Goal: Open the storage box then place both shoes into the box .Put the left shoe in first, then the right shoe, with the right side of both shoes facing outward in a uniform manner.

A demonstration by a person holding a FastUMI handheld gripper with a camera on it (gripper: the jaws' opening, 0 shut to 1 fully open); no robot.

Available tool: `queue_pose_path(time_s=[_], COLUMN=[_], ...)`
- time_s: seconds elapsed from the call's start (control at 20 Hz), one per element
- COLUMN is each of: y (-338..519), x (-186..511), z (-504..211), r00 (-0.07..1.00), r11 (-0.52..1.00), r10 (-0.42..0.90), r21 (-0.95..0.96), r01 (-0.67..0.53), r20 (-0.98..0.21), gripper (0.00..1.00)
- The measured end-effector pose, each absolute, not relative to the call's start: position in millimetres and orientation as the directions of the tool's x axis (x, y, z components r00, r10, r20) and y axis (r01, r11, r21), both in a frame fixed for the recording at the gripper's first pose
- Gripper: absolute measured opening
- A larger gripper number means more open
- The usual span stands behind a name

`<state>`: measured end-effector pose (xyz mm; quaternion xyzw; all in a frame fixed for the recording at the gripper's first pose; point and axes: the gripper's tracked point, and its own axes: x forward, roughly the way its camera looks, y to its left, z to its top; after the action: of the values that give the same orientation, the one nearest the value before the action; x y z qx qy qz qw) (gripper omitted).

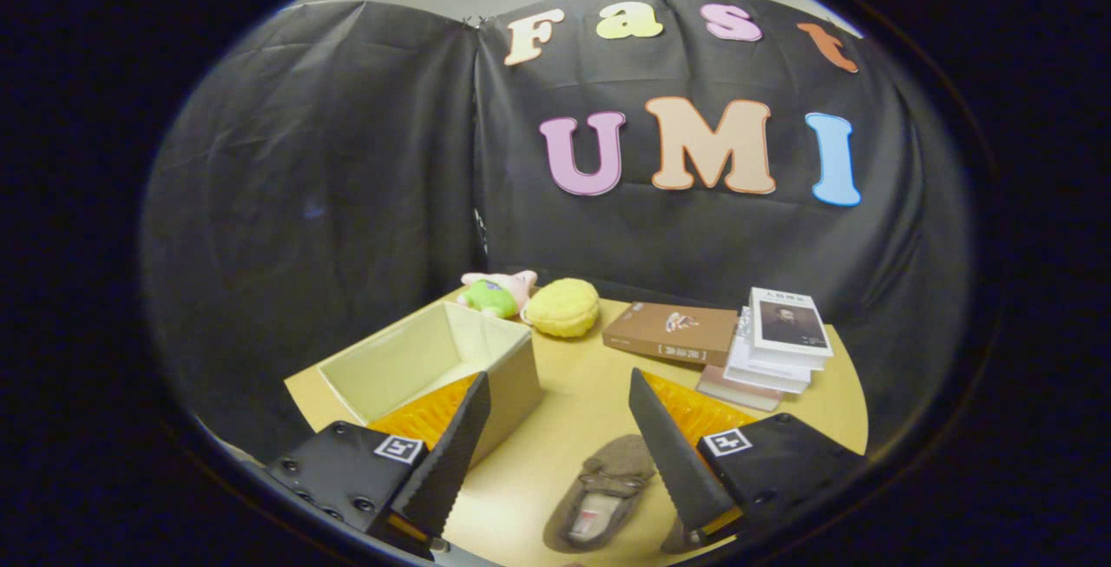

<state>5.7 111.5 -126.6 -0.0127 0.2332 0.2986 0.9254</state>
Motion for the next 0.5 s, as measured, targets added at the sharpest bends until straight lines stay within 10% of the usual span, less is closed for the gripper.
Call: queue_pose_path(time_s=[0.5], y=[44.4], x=[0.9], z=[-264.9], r00=[0.625], r11=[0.857], r10=[0.426], r21=[0.071], r01=[-0.510], r20=[-0.654], gripper=[1.00])
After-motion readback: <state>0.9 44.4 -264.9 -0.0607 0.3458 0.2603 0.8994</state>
